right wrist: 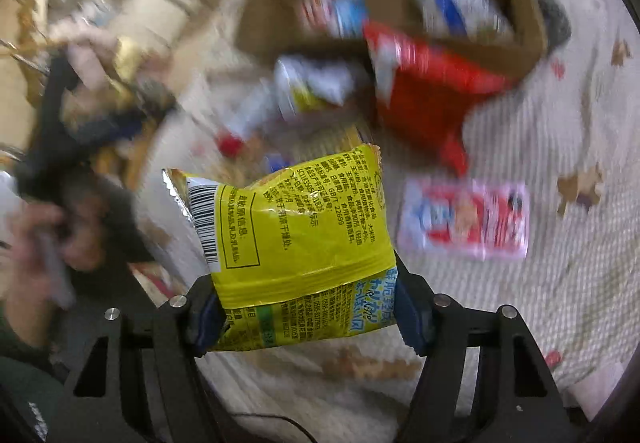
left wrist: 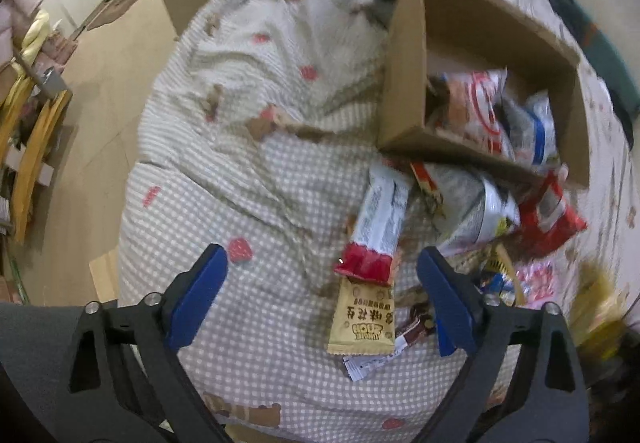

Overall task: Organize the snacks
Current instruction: 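Grasp the peanut snack packet with the left tool while the right tool holds the yellow bag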

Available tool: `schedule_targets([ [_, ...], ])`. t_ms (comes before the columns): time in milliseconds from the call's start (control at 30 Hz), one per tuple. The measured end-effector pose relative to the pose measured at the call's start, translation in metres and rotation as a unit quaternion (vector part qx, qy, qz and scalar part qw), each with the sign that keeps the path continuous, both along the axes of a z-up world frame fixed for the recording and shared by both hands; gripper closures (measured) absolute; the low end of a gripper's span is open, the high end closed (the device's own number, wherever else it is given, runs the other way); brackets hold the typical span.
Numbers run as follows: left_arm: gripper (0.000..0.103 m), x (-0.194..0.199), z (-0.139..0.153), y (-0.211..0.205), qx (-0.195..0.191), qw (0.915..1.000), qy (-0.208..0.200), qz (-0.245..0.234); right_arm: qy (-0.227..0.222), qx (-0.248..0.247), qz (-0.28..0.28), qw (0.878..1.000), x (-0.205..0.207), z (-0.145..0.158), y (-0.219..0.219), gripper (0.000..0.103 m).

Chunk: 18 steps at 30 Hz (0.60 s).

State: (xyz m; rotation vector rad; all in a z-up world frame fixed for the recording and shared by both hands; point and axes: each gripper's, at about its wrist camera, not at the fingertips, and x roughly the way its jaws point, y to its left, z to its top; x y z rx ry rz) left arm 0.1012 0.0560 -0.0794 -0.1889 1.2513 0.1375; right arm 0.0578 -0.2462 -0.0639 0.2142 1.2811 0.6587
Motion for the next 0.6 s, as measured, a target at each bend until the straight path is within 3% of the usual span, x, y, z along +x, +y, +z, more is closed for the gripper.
schedule_targets([
  [100, 0.015, 0.004, -0.020, -0.016, -0.001, 0.9989, 0.037, -0.029, -0.039, 0.040, -0.044, 0.997, 0.007, 0.022, -0.020, 0.031],
  [167, 0.024, 0.006, -0.035, -0.023, -0.005, 0.9976, 0.060, -0.036, -0.050, 0.049, -0.064, 0.995, 0.007, 0.027, -0.026, 0.031],
  [233, 0.030, 0.010, -0.047, -0.032, 0.006, 0.9959, 0.076, -0.048, -0.049, 0.049, -0.078, 0.995, 0.014, 0.031, -0.031, 0.031],
  [400, 0.031, 0.017, -0.064, -0.049, 0.034, 0.9927, 0.090, -0.073, -0.036, 0.041, -0.096, 0.994, 0.023, 0.030, -0.032, 0.031],
  [467, 0.044, 0.018, -0.070, -0.053, 0.040, 0.9913, 0.099, -0.078, -0.035, 0.038, -0.097, 0.994, 0.021, 0.035, -0.028, 0.031],
  [600, 0.050, 0.017, -0.077, -0.059, 0.039, 0.9891, 0.115, -0.083, -0.031, 0.032, -0.100, 0.994, 0.026, 0.025, -0.018, 0.031],
])
